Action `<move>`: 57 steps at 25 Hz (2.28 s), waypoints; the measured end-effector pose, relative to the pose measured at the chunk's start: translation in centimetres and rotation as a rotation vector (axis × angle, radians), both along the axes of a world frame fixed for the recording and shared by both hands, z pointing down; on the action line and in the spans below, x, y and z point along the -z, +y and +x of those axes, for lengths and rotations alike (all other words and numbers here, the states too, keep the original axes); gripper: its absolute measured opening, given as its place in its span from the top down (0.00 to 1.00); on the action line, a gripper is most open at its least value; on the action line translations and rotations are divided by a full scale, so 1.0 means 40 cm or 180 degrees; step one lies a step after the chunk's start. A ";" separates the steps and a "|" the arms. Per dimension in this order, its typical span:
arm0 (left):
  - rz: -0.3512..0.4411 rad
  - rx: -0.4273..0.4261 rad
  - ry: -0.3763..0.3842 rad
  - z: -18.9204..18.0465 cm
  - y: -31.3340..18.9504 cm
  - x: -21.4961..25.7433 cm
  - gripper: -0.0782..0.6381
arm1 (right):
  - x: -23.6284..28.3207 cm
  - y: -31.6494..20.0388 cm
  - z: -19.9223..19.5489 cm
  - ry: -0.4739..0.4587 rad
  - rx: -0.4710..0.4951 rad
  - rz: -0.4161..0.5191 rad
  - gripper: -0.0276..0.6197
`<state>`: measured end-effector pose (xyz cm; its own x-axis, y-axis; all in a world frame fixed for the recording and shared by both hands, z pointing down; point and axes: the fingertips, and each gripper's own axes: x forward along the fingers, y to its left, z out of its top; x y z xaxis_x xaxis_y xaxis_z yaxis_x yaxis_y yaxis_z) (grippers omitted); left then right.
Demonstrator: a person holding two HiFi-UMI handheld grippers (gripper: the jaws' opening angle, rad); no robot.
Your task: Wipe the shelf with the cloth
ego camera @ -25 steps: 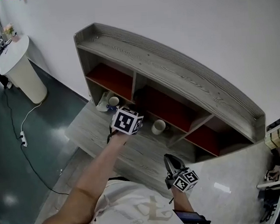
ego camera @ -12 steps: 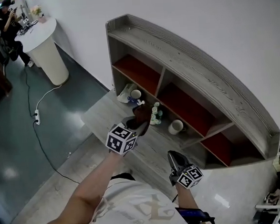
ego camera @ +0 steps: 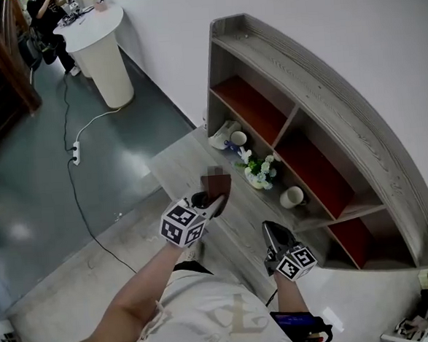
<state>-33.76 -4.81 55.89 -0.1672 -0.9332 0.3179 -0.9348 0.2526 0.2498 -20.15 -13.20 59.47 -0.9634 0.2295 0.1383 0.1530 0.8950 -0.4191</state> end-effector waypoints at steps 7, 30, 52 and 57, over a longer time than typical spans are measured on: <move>-0.0037 -0.0071 0.0165 -0.053 0.038 -0.046 0.76 | -0.010 0.015 -0.097 0.0020 0.0004 0.0048 0.95; 0.0209 -0.0740 0.0231 -0.270 -0.058 -0.021 0.76 | 0.060 -0.026 -0.328 -0.0129 -0.0619 0.0356 0.95; -0.0198 -0.1857 -0.0790 -0.265 -0.455 0.218 0.75 | 0.075 -0.098 -0.330 -0.0154 -0.0936 0.0369 0.95; -0.0393 -0.1933 -0.0965 -0.248 -0.522 0.205 0.75 | 0.064 -0.103 -0.315 -0.0163 -0.0977 0.0355 0.95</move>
